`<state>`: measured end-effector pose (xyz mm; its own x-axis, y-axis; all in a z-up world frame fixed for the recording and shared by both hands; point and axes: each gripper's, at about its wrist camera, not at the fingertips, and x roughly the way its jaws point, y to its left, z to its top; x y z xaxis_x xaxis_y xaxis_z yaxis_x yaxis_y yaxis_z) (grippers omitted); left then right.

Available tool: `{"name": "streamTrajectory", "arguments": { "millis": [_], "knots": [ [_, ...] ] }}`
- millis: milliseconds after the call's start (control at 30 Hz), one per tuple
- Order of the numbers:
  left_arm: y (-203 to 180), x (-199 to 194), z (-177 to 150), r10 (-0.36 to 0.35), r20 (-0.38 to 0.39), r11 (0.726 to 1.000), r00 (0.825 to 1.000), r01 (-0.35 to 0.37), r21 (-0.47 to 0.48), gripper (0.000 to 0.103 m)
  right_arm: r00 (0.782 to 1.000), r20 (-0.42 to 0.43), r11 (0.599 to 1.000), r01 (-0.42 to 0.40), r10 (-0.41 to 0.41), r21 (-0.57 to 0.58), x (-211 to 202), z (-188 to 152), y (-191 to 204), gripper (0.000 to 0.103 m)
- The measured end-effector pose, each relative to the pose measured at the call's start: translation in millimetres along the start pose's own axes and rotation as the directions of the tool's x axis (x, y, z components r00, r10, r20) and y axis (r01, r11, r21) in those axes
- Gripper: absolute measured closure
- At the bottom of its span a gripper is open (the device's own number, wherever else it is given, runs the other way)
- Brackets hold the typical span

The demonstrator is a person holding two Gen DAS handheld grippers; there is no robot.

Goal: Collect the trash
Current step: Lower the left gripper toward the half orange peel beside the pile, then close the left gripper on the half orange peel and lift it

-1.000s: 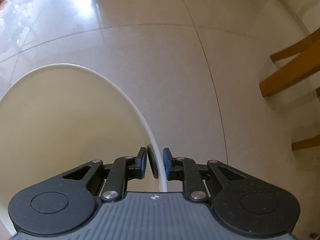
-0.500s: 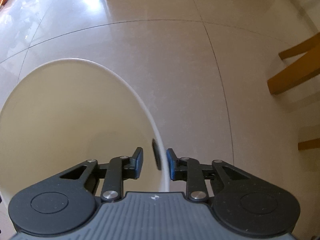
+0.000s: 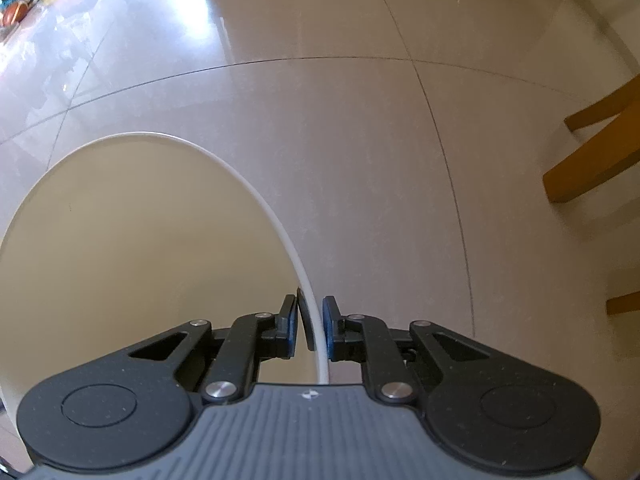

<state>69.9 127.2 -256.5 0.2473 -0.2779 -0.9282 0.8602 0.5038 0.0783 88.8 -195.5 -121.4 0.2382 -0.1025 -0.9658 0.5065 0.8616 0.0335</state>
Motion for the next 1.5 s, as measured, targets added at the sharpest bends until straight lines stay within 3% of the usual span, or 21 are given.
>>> {"name": "streamTrajectory", "arguments": {
  "millis": [133,300,467,633,700,933,1133,1200,1333,1500],
  "knots": [
    [-29.3,14.9,-27.3,-0.005,-0.014,0.992,1.000,0.006,0.129,0.001,1.000,-0.011,1.000,-0.004,0.004,0.008,3.7,-3.5,-7.6,0.089],
    [-63.4,36.4,-52.3,-0.007,-0.052,0.936,0.999,0.025,0.350,0.001,1.000,-0.004,1.000,0.011,-0.011,-0.003,8.8,-5.4,-6.9,0.089],
    [-80.4,55.0,-57.1,-0.005,-0.064,0.823,0.998,0.040,0.567,0.001,1.000,-0.001,1.000,0.004,-0.004,-0.004,8.7,-9.4,-11.4,0.089],
    [-81.7,78.4,-66.5,0.027,-0.111,0.667,0.993,0.065,0.742,0.001,1.000,0.000,1.000,0.006,-0.006,-0.005,17.9,-5.0,-5.0,0.089],
    [-77.3,86.4,-69.2,0.034,-0.140,0.644,0.990,0.085,0.760,0.001,1.000,-0.005,1.000,0.003,-0.003,0.005,17.7,-3.4,-5.3,0.089],
    [-64.9,106.6,-72.4,0.045,-0.172,0.650,0.984,0.102,0.753,0.004,1.000,-0.003,1.000,-0.002,0.002,0.004,17.6,-0.8,-6.7,0.089],
    [-61.5,112.1,-71.1,0.021,-0.184,0.663,0.983,0.124,0.738,0.019,1.000,0.003,1.000,0.005,-0.005,-0.005,17.5,-2.9,-5.1,0.089],
    [-59.9,111.9,-69.2,0.008,-0.190,0.676,0.982,0.134,0.725,0.025,1.000,0.002,1.000,0.005,-0.005,-0.003,16.9,-2.6,-4.6,0.089],
    [-59.8,106.7,-64.4,-0.010,-0.189,0.706,0.982,0.141,0.694,0.028,1.000,0.003,1.000,0.008,-0.008,-0.006,17.0,-2.8,-4.0,0.088],
    [-53.7,99.8,-52.1,-0.043,-0.191,0.779,0.981,0.153,0.608,0.030,1.000,0.004,1.000,0.009,-0.009,-0.007,16.4,-2.6,-3.2,0.088]
  ]
}}
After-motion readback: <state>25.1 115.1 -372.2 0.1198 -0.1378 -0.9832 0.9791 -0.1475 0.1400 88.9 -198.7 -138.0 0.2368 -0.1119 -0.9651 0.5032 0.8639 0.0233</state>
